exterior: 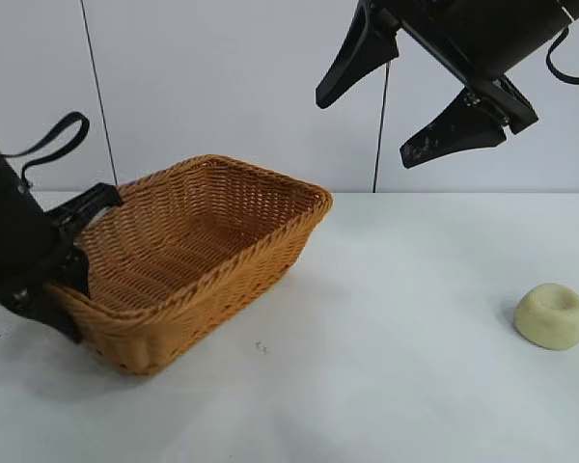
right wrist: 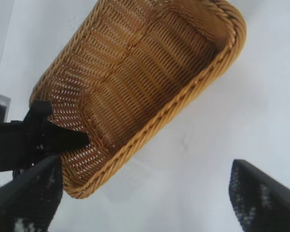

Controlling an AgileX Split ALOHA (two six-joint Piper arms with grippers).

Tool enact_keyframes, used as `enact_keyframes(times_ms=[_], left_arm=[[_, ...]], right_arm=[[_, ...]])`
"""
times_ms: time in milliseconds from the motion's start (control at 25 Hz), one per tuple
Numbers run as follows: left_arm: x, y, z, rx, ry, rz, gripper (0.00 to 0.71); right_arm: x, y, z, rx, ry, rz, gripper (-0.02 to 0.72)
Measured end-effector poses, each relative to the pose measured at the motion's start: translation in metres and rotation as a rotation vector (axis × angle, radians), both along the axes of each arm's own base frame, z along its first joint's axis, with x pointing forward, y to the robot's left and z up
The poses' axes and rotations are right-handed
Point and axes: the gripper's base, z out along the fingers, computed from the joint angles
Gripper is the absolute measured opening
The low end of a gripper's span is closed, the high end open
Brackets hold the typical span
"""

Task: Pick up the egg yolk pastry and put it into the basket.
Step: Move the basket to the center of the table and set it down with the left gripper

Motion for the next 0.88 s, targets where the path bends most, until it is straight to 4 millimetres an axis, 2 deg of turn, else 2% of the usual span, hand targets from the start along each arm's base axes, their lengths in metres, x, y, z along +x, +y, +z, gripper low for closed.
enact_keyframes(times_ms=[160, 280, 600, 880], left_arm=[[0.021, 0.012, 0.021, 0.004, -0.084, -0.113, 0.096], [0.035, 0.013, 0.028, 0.013, -0.088, -0.224, 0.096], [0.076, 0.0, 0.026, 0.015, -0.063, -0.582, 0.096], [0.084, -0.005, 0.011, 0.005, -0.037, -0.814, 0.096]], right_arm=[[0.0, 0.0, 0.0, 0.0, 0.0, 0.0, 0.666], [0.0, 0.0, 0.0, 0.0, 0.0, 0.0, 0.666], [0.0, 0.0, 0.0, 0.0, 0.0, 0.0, 0.666], [0.0, 0.0, 0.0, 0.0, 0.0, 0.0, 0.666]])
